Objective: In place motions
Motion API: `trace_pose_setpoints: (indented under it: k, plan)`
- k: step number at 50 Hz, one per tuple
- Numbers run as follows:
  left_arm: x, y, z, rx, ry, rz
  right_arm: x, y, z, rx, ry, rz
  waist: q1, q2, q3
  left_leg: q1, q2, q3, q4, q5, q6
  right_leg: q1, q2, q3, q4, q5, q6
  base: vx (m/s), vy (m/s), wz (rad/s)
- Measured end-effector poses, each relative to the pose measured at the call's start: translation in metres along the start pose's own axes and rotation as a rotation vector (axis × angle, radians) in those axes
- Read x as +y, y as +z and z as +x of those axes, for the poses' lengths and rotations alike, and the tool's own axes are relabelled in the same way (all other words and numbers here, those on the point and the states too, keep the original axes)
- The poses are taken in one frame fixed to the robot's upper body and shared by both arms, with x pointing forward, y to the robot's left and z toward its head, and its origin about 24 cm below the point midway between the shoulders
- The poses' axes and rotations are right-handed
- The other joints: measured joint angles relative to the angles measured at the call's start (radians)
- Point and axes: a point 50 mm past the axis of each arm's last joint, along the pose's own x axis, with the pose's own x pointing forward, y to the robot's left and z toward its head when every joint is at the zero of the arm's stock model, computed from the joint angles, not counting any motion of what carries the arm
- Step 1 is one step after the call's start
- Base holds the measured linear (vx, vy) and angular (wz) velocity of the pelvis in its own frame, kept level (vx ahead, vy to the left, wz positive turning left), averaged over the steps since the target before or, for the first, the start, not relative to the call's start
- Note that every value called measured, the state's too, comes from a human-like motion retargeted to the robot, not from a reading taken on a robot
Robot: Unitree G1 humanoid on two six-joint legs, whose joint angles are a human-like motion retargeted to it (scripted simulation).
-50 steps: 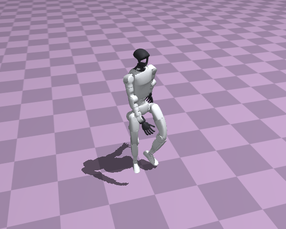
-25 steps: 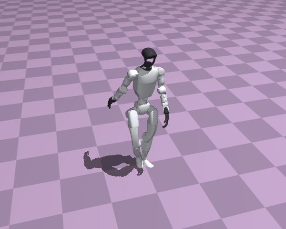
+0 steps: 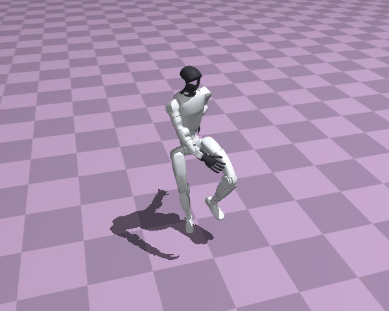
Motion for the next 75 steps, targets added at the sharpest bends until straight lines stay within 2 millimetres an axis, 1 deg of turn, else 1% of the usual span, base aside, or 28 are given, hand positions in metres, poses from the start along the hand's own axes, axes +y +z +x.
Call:
trace_pose_setpoints:
  k: [5, 7, 8, 10, 13, 15, 17, 19, 23, 27, 30, 33, 37, 40, 42, 43, 45, 47, 48, 50, 52, 55, 60, 65, 68, 72, 73, 75]
  plan:
    - [-0.012, 0.050, -0.007, -0.137, -0.069, 0.043, 0.044, -0.065, -0.033, 0.211, 0.099, 0.004, -0.066, 0.022, -0.087, 0.358, 0.002, 0.047, -0.310, -0.025, 0.000, 0.012, 0.040, -0.037, -0.010, -0.013, 0.048, 0.11, 0.10, 0.53]
    - [-0.021, 0.074, -0.012, -0.221, -0.100, 0.076, 0.078, -0.112, -0.071, 0.415, 0.199, 0.031, -0.105, 0.012, -0.135, 0.547, -0.055, 0.102, -0.544, -0.022, 0.000, 0.005, 0.025, -0.047, 0.004, -0.006, 0.100, 0.20, 0.29, 0.59]
    - [-0.026, 0.084, -0.016, -0.264, -0.114, 0.099, 0.098, -0.136, -0.098, 0.544, 0.242, 0.058, -0.141, 0.009, -0.164, 0.624, -0.121, 0.094, -0.682, -0.006, 0.000, -0.001, 0.013, -0.065, 0.012, 0.004, 0.129, 0.30, 0.37, 1.28]
    - [-0.035, 0.117, -0.027, -0.391, -0.140, 0.171, 0.142, -0.187, -0.180, 0.891, 0.310, 0.184, -0.259, 0.027, -0.228, 0.816, -0.296, -0.032, -1.078, 0.024, -0.070, -0.012, 0.013, -0.142, 0.051, 0.032, 0.200, 0.36, 0.39, 1.75]
    - [-0.037, 0.169, -0.049, -0.567, -0.137, 0.291, 0.171, -0.216, -0.277, 1.259, 0.335, 0.399, -0.337, 0.057, -0.220, 1.036, -0.315, 0.035, -1.421, -0.121, -0.073, -0.004, 0.055, -0.204, 0.123, 0.109, 0.256, 0.11, 0.11, 1.15]
    - [-0.040, 0.220, -0.080, -0.722, -0.137, 0.382, 0.182, -0.220, -0.339, 1.513, 0.331, 0.544, -0.370, 0.087, -0.190, 1.046, -0.268, -0.021, -1.533, -0.034, -0.148, -0.050, 0.097, -0.303, 0.213, 0.270, 0.262, -0.32, -0.10, 0.02]
    - [-0.045, 0.278, -0.131, -0.927, -0.144, 0.429, 0.185, -0.219, -0.372, 1.692, 0.256, 0.656, -0.313, 0.114, -0.135, 0.976, -0.164, -0.005, -1.496, -0.020, -0.201, -0.217, 0.038, -0.356, 0.509, 0.515, 0.262, -0.71, -0.08, -1.28]
    - [-0.052, 0.320, -0.188, -1.162, -0.161, 0.466, 0.183, -0.219, -0.408, 1.839, 0.095, 0.733, -0.353, 0.122, -0.079, 0.977, -0.175, -0.037, -1.493, -0.032, -0.186, -0.387, -0.052, -0.328, 0.855, 0.607, 0.262, -0.47, 0.22, 0.28]
    - [-0.035, 0.364, -0.275, -1.509, -0.177, 0.548, 0.173, -0.212, -0.480, 2.037, -0.148, 0.821, -0.512, 0.178, -0.035, 0.990, -0.184, -0.104, -1.507, -0.033, -0.133, -0.635, -0.182, -0.305, 1.255, 0.512, 0.232, 0.14, 0.59, 0.88]
    - [-0.036, 0.372, -0.309, -1.664, -0.112, 0.391, 0.177, -0.202, -0.505, 2.162, -0.277, 0.803, -0.594, 0.185, 0.003, 0.999, -0.150, -0.137, -1.501, -0.028, -0.134, -0.813, -0.133, -0.252, 1.374, 0.424, 0.206, -0.03, 0.01, 0.19]
    - [-0.045, 0.369, -0.318, -1.718, -0.216, 0.330, 0.188, -0.196, -0.509, 2.143, -0.280, 0.827, -0.591, 0.181, -0.004, 1.017, -0.152, -0.133, -1.523, -0.022, -0.136, -0.825, -0.120, -0.253, 1.338, 0.399, 0.177, 0.11, -0.04, -0.08]
    - [-0.062, 0.359, -0.296, -1.623, -0.314, 0.408, 0.200, -0.192, -0.504, 2.113, -0.175, 0.872, -0.562, 0.163, -0.035, 1.038, -0.169, -0.117, -1.546, -0.019, -0.143, -0.736, -0.088, -0.238, 1.210, 0.409, 0.195, 0.11, -0.08, -0.20]
    - [-0.074, 0.331, -0.233, -1.410, -0.303, 0.475, 0.206, -0.198, -0.472, 2.003, -0.019, 0.863, -0.518, 0.144, -0.109, 1.041, -0.200, -0.088, -1.549, -0.041, -0.139, -0.505, -0.017, -0.203, 0.865, 0.476, 0.246, 0.12, -0.06, -0.30]
    - [-0.077, 0.290, -0.169, -1.219, -0.219, 0.477, 0.201, -0.208, -0.436, 1.859, 0.060, 0.794, -0.477, 0.127, -0.170, 1.042, -0.235, -0.065, -1.527, -0.077, -0.119, -0.300, 0.028, -0.154, 0.538, 0.483, 0.261, 0.28, -0.09, -0.26]
    - [-0.070, 0.246, -0.117, -1.024, -0.154, 0.514, 0.190, -0.218, -0.402, 1.749, 0.098, 0.696, -0.442, 0.091, -0.189, 1.055, -0.281, -0.040, -1.483, -0.117, -0.097, -0.146, 0.032, -0.111, 0.309, 0.402, 0.260, 0.35, -0.16, -0.33]
    - [-0.064, 0.220, -0.092, -0.908, -0.125, 0.536, 0.182, -0.222, -0.382, 1.683, 0.119, 0.634, -0.425, 0.071, -0.192, 1.060, -0.306, -0.028, -1.448, -0.138, -0.087, -0.072, 0.024, -0.115, 0.213, 0.259, 0.254, 0.34, -0.09, -0.29]
    - [-0.044, 0.160, -0.048, -0.658, -0.069, 0.561, 0.168, -0.226, -0.339, 1.536, 0.181, 0.512, -0.421, 0.041, -0.200, 1.051, -0.314, 0.029, -1.328, -0.130, -0.069, 0.039, -0.010, -0.275, 0.069, 0.075, 0.165, 0.25, -0.07, -0.07]
    - [-0.016, 0.114, -0.022, -0.455, 0.006, 0.527, 0.150, -0.221, -0.271, 1.332, 0.235, 0.430, -0.369, 0.004, -0.187, 0.878, -0.175, 0.120, -0.933, 0.022, -0.021, 0.042, -0.051, -0.233, 0.001, 0.039, 0.103, -0.08, -0.30, -0.86]
    - [-0.002, 0.099, -0.015, -0.378, 0.053, 0.502, 0.140, -0.214, -0.236, 1.227, 0.240, 0.415, -0.302, 0.028, -0.168, 0.734, -0.064, 0.072, -0.692, 0.083, -0.005, 0.031, -0.007, -0.139, -0.010, 0.034, 0.083, -0.22, -0.62, -1.36]
    - [0.022, 0.076, -0.007, -0.263, 0.143, 0.404, 0.113, -0.189, -0.166, 0.984, 0.238, 0.383, -0.242, 0.070, -0.136, 0.389, -0.068, -0.220, -0.286, 0.094, 0.000, 0.008, 0.086, -0.095, -0.046, 0.021, 0.014, -0.24, -0.82, -0.73]
    - [0.034, 0.050, -0.001, -0.158, 0.161, 0.295, 0.081, -0.163, -0.117, 0.785, 0.238, 0.337, -0.175, 0.065, -0.115, 0.168, 0.006, -0.263, -0.011, -0.014, 0.000, -0.004, 0.115, -0.155, -0.050, -0.016, -0.017, -0.08, -0.53, -0.63]
    - [0.027, 0.018, 0.003, -0.046, 0.090, 0.120, 0.038, -0.121, -0.066, 0.569, 0.166, 0.231, -0.048, 0.016, -0.011, -0.040, 0.027, -0.195, 0.196, -0.027, 0.000, -0.013, 0.058, -0.034, -0.010, 0.018, -0.043, -0.07, -0.24, -1.09]
    - [0.009, 0.010, 0.002, -0.063, -0.003, -0.083, 0.008, -0.063, -0.024, 0.309, 0.065, 0.118, 0.001, -0.055, 0.062, -0.095, 0.048, -0.014, 0.180, -0.004, 0.000, -0.046, -0.021, 0.017, 0.013, 0.023, -0.039, -0.14, 0.03, -0.45]
    - [0.001, 0.018, -0.001, -0.069, -0.004, -0.037, 0.037, -0.073, -0.035, 0.290, 0.174, 0.007, -0.058, -0.013, -0.022, 0.061, 0.079, -0.067, 0.058, -0.039, 0.000, -0.028, 0.029, -0.028, -0.008, 0.014, -0.020, 0.17, 0.13, 0.36]
    - [-0.004, 0.050, -0.004, -0.171, -0.038, 0.069, 0.073, -0.111, -0.069, 0.427, 0.244, 0.012, -0.107, 0.008, -0.067, 0.307, 0.028, -0.063, -0.187, -0.031, 0.000, 0.000, 0.044, -0.060, -0.013, 0.019, 0.023, 0.13, 0.19, 0.59]
    - [-0.015, 0.096, -0.015, -0.351, -0.053, 0.252, 0.136, -0.184, -0.174, 0.821, 0.298, 0.140, -0.190, -0.004, -0.149, 0.708, -0.203, -0.074, -0.788, 0.045, -0.007, 0.026, -0.006, -0.111, 0.031, 0.049, 0.129, 0.31, 0.43, 0.94]
    - [-0.020, 0.108, -0.020, -0.400, -0.050, 0.293, 0.150, -0.199, -0.209, 0.948, 0.297, 0.197, -0.248, -0.004, -0.182, 0.807, -0.332, -0.157, -1.015, 0.027, -0.027, 0.018, -0.038, -0.165, 0.055, 0.076, 0.181, 0.26, 0.60, 2.14]
    - [-0.026, 0.140, -0.034, -0.504, -0.033, 0.365, 0.175, -0.217, -0.289, 1.224, 0.318, 0.334, -0.357, 0.022, -0.212, 1.038, -0.341, -0.040, -1.381, -0.129, -0.026, 0.001, -0.018, -0.252, 0.165, 0.170, 0.262, 0.19, 0.34, 1.61]
